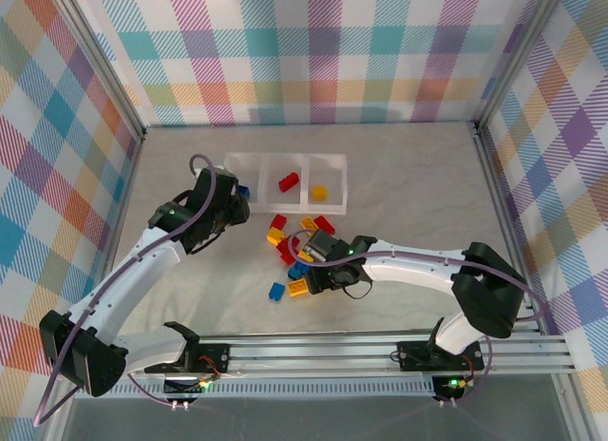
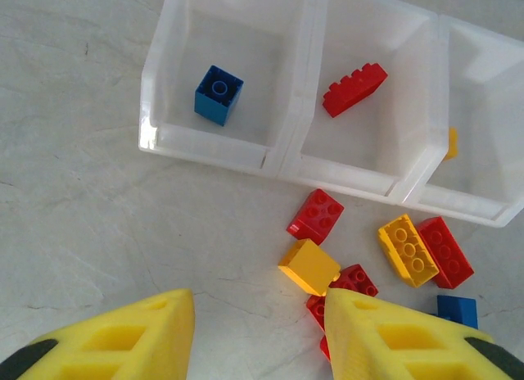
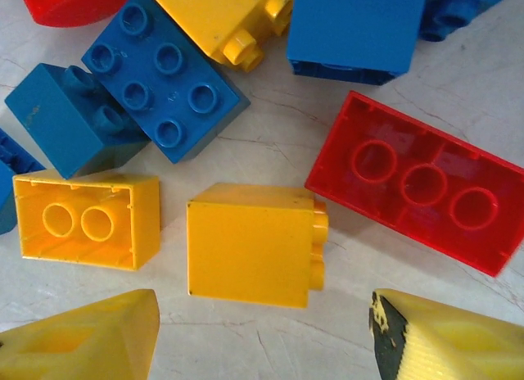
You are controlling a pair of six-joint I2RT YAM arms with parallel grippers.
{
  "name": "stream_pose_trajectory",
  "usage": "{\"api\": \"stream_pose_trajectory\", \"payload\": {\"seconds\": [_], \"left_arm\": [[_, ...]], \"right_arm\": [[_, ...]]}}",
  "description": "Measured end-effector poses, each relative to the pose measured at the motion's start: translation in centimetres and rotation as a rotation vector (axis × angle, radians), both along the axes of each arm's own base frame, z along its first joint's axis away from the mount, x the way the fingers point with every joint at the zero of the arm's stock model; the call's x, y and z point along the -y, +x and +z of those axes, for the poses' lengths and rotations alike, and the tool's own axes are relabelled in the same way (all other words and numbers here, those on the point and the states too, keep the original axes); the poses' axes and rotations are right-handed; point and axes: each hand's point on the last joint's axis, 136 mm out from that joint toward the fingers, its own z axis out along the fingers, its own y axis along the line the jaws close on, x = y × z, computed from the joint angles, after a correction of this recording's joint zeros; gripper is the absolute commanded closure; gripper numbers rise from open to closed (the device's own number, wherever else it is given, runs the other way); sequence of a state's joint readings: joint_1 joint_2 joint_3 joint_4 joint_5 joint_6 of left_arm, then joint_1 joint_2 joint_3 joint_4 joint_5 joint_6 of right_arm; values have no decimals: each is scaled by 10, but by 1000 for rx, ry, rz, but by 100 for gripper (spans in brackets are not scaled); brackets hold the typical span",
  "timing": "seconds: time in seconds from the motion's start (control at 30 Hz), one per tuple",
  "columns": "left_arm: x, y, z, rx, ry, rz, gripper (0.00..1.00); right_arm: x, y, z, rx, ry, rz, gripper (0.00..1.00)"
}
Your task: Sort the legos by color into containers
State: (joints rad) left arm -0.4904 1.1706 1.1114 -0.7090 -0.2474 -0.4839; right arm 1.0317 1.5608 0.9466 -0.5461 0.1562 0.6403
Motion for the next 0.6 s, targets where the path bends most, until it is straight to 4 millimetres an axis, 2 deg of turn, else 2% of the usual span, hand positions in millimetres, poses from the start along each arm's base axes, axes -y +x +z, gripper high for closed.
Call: {"api": "stream_pose_trajectory", "payload": {"seconds": [0.5,0.6], "left_arm": [[-3,-5,-4,-22,4,8,55],[-2,-5,-4,-23,1,10,55]], "right_arm": [[-6,3,-20,-27,-44,0,43],[-7,3,-20,-25,-44,0,50]]}}
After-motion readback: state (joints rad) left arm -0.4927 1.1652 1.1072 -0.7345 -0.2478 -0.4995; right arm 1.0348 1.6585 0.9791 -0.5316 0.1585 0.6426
